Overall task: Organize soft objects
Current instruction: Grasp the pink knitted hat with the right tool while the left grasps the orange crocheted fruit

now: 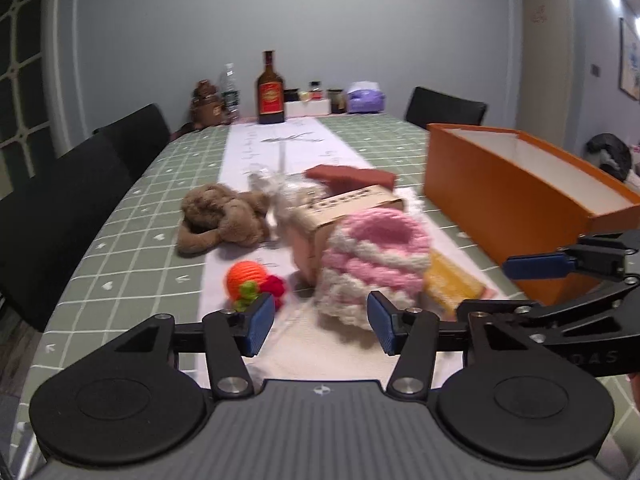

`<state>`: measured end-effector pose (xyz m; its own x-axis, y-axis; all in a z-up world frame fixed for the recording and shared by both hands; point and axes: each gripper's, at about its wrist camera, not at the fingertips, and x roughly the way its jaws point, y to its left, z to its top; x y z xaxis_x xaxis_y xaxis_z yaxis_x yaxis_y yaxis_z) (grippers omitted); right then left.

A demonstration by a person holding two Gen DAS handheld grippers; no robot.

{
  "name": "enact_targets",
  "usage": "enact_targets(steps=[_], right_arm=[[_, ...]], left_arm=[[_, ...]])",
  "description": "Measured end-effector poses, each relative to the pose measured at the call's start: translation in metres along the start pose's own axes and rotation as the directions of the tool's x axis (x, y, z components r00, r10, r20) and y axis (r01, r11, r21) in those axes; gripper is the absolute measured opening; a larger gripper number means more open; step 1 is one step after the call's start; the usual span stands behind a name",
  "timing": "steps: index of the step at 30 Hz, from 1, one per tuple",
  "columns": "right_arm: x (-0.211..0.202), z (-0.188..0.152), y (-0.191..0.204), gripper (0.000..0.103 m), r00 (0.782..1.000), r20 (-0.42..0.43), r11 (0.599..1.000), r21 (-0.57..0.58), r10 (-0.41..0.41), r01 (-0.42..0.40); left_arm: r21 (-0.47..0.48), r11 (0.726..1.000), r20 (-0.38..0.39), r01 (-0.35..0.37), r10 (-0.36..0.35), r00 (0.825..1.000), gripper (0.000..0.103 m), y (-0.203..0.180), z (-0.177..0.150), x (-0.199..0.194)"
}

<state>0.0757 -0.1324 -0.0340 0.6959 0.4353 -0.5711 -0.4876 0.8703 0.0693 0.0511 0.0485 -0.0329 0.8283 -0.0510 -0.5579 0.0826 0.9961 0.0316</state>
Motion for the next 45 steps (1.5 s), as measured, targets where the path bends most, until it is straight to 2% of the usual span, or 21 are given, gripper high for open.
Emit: enact_targets(steps=[2, 5, 8, 14, 15, 17, 20, 24, 29, 32, 38, 40, 42, 45], right_arm=[[0.008, 0.005, 0.004, 0.081, 1.0, 0.007, 1.0, -0.023, -0.003, 0.003], [0.02, 0.012, 0.013, 0.086, 1.0, 0.024, 0.998, -0.064, 0.005, -0.003], [0.033, 0.021, 0.023, 0.088, 0.998, 0.054, 0.993, -0.121, -0.01, 0.016], [0.062, 0.033, 0.024, 0.087, 0.998, 0.056, 0.99, -0.138, -0.033, 0.041], [0.066, 0.034, 0.023, 0.086, 0.998, 0.052, 0.99, -0.137, -0.036, 0.043], [0.072, 0.034, 0.021, 0.075, 0.998, 0.044, 0.991, -0.127, -0.032, 0.038], [0.08, 0.032, 0.02, 0.065, 0.999, 0.027, 0.993, -0.112, -0.023, 0.026], [0.081, 0.028, 0.023, 0.063, 1.0, 0.027, 0.994, -0.109, -0.01, 0.013], [0.077, 0.025, 0.031, 0.039, 0.999, 0.042, 0.99, -0.141, 0.002, 0.004], [0.076, 0.026, 0.028, 0.03, 0.999, 0.036, 0.993, -0.114, 0.03, -0.026], [0.074, 0.027, 0.023, 0.026, 0.998, 0.032, 0.996, -0.077, 0.055, -0.053], [0.074, 0.026, 0.022, 0.027, 0.998, 0.03, 0.996, -0.072, 0.057, -0.055], [0.074, 0.027, 0.02, 0.027, 0.998, 0.026, 0.997, -0.056, 0.062, -0.06], [0.073, 0.027, 0.019, 0.026, 0.998, 0.027, 0.997, -0.049, 0.06, -0.059]], left_arm=[[-0.031, 0.999, -0.024, -0.03, 0.029, 0.999, 0.062, 0.011, 0.002, 0.004], [-0.043, 0.997, -0.053, -0.066, 0.064, 0.997, 0.062, 0.02, 0.004, 0.01], [-0.041, 0.996, -0.066, -0.083, 0.081, 0.995, 0.062, 0.026, 0.005, 0.015], [-0.055, 0.994, -0.099, -0.1, 0.094, 0.991, 0.062, 0.035, 0.007, 0.029], [-0.055, 0.994, -0.103, -0.098, 0.092, 0.99, 0.062, 0.036, 0.007, 0.032], [-0.059, 0.994, -0.112, -0.092, 0.085, 0.99, 0.062, 0.037, 0.008, 0.037], [-0.057, 0.994, -0.119, -0.09, 0.083, 0.989, 0.062, 0.037, 0.01, 0.045], [-0.032, 0.996, -0.113, -0.079, 0.075, 0.991, 0.062, 0.037, 0.013, 0.056], [-0.013, 0.998, -0.103, -0.068, 0.067, 0.992, 0.065, 0.037, 0.017, 0.069], [-0.009, 0.998, -0.101, -0.069, 0.068, 0.993, 0.067, 0.038, 0.017, 0.077], [0.01, 0.998, -0.084, -0.061, 0.061, 0.995, 0.07, 0.036, 0.016, 0.086], [0.007, 0.998, -0.097, -0.061, 0.061, 0.993, 0.068, 0.036, 0.015, 0.09], [-0.011, 0.998, -0.101, -0.065, 0.064, 0.993, 0.061, 0.038, 0.014, 0.092], [-0.028, 0.998, -0.101, -0.063, 0.06, 0.993, 0.059, 0.039, 0.013, 0.09]])
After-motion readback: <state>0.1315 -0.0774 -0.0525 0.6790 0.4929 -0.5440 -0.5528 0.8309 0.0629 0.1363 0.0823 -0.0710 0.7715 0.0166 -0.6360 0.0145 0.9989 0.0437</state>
